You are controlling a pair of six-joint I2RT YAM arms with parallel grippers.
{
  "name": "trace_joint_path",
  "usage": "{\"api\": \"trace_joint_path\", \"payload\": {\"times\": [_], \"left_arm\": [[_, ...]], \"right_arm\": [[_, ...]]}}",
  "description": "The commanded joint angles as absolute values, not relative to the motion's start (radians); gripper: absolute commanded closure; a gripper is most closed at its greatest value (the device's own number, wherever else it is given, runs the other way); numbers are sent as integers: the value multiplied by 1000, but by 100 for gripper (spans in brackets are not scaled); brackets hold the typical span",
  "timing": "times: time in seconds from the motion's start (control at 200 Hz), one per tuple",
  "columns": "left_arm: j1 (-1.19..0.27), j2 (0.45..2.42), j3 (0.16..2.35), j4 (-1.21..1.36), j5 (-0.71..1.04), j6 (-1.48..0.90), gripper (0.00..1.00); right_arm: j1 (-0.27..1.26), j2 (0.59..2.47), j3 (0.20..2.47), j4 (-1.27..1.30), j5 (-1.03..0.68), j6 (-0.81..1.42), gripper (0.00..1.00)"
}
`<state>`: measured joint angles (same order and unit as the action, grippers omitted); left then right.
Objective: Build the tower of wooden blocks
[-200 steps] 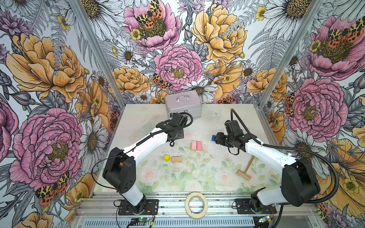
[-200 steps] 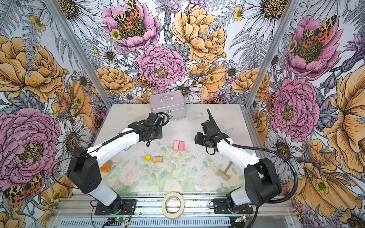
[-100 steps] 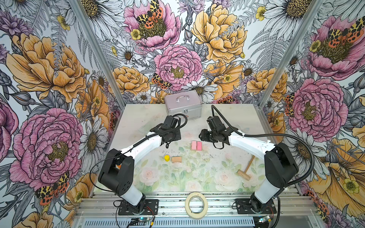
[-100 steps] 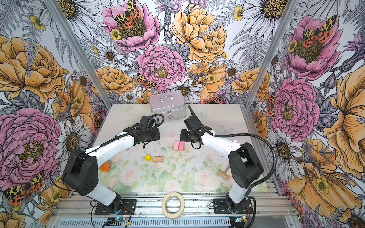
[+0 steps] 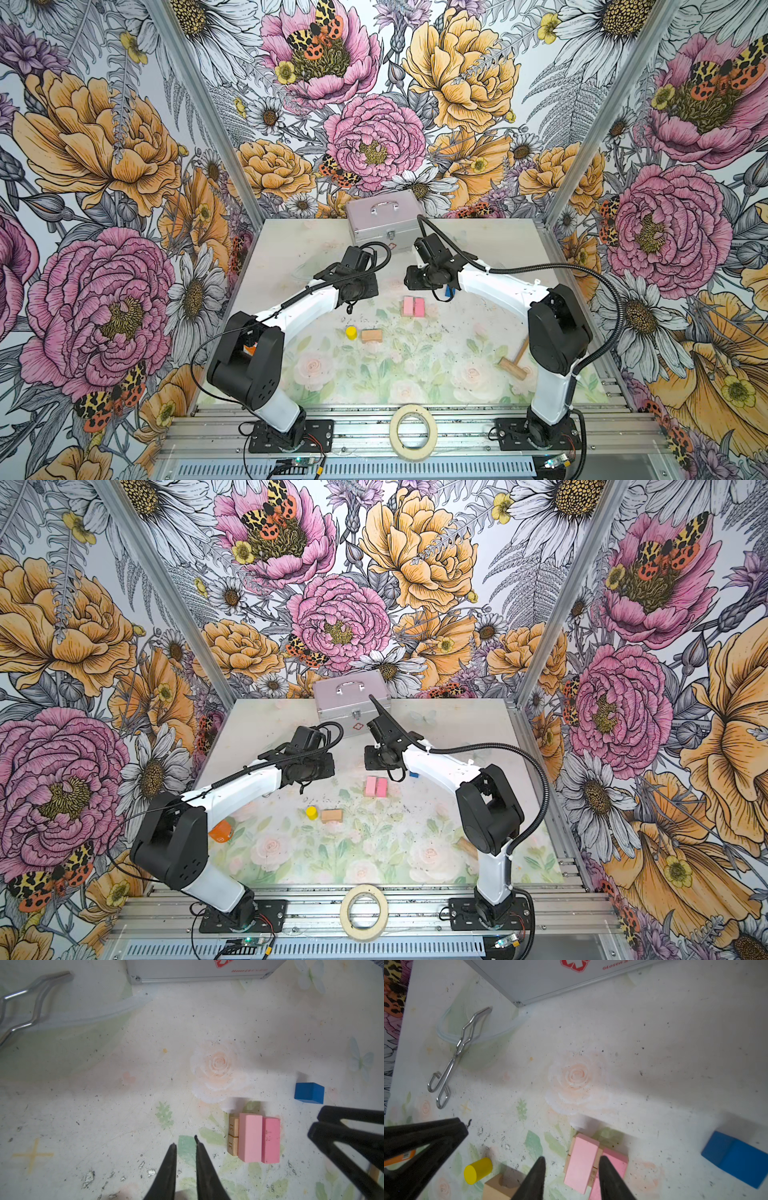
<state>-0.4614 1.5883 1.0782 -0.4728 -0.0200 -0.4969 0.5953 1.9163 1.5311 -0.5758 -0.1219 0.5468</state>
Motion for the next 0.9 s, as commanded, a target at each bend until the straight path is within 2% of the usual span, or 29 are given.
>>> {"api": "trace_joint_path", "payload": {"times": [0.0, 0.07, 0.17, 0.891], "left_arm": [[-453, 1559, 1063, -453, -17, -484, 80], [-453, 1554, 1058, -454, -18, -485, 80], [-453, 1548, 1052, -454, -20, -486, 80], [-455, 1566, 1058, -454, -8, -491, 81]], "right_arm": [[560, 1996, 1620, -609, -199, 485, 79], [551, 2030, 1663, -638, -215, 465, 91], [548, 2055, 1689, -667, -223, 448, 100], [558, 2144, 1689, -688, -287, 445, 100]]}}
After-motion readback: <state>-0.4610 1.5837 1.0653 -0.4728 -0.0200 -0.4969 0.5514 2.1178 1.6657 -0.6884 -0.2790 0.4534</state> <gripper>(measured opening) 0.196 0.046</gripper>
